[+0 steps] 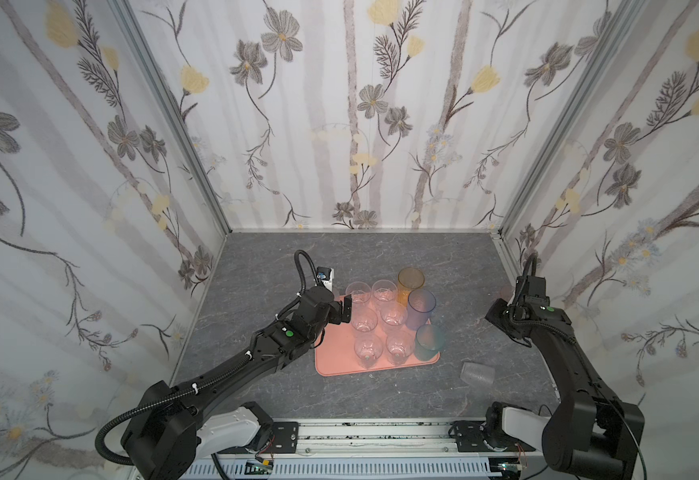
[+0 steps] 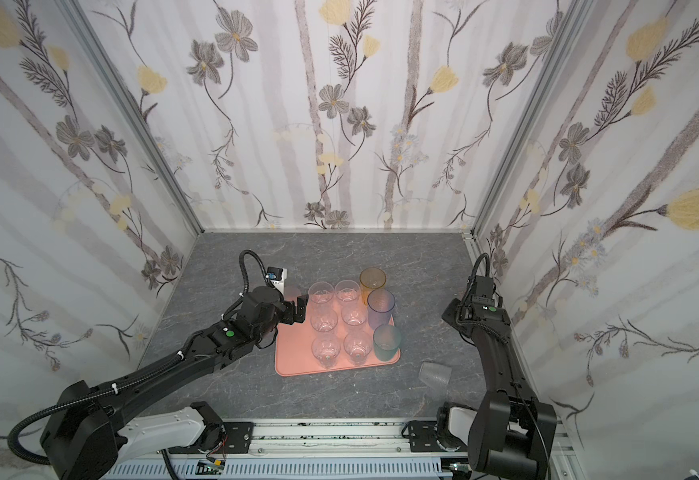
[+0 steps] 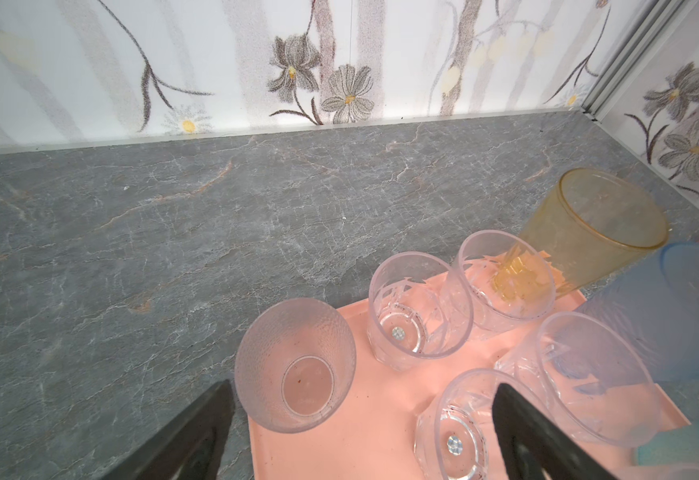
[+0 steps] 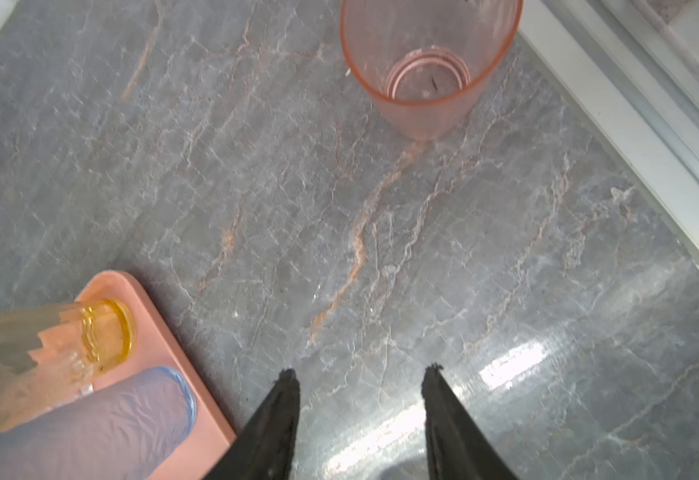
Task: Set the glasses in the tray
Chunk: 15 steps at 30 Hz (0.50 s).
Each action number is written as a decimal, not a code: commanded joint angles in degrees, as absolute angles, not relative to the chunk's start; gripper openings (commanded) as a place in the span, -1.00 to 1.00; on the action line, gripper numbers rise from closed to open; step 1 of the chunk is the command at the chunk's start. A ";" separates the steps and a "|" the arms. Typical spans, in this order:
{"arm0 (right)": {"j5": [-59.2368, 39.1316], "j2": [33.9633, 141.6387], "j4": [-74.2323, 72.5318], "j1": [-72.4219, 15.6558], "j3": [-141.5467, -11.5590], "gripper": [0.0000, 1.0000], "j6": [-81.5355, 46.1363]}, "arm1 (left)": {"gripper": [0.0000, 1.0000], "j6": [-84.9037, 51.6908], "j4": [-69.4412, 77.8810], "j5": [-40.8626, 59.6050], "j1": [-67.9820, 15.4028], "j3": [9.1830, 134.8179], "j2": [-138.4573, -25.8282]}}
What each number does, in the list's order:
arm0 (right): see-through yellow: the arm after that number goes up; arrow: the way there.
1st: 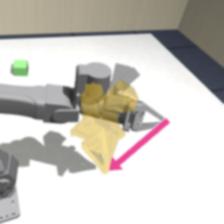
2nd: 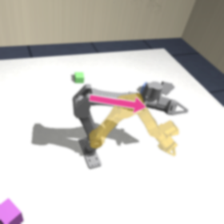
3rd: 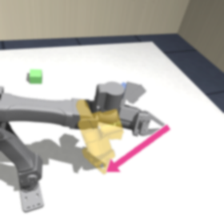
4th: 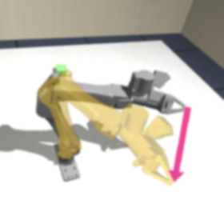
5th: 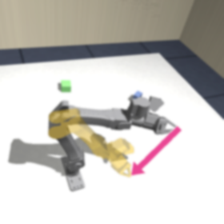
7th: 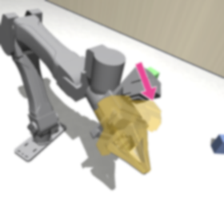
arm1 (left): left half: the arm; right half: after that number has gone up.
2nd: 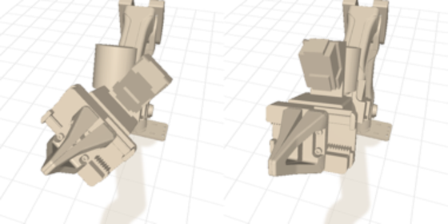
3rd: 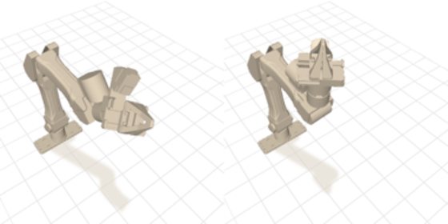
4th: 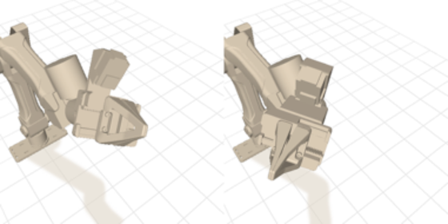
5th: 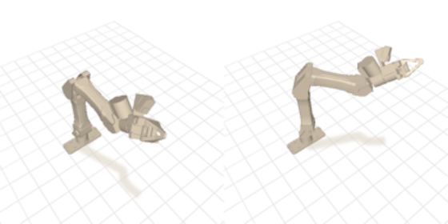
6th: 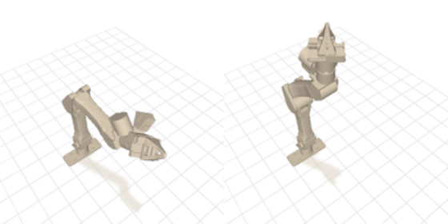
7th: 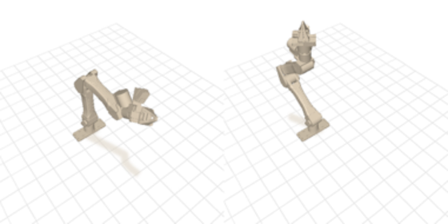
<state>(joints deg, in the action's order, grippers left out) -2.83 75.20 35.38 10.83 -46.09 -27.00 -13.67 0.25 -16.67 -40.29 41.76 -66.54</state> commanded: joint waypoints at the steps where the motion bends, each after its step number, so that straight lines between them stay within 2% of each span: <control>1: -2.70 71.23 41.39 9.79 -43.93 0.07 -29.23 | 0.98 -16.62 1.58 -15.09 -40.34 41.57 -66.44; 9: -0.69 65.18 51.48 3.92 -36.82 0.18 -35.13 | 0.97 -18.19 1.84 -13.28 -42.85 43.99 -67.80; 15: 0.03 68.04 58.73 1.94 -39.01 0.22 -34.09 | 1.00 -14.78 3.11 -14.51 -43.08 43.16 -68.14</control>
<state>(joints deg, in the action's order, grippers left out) -1.50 66.89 54.54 2.26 -37.67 -34.02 -16.49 0.69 -13.32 -43.38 43.53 -68.27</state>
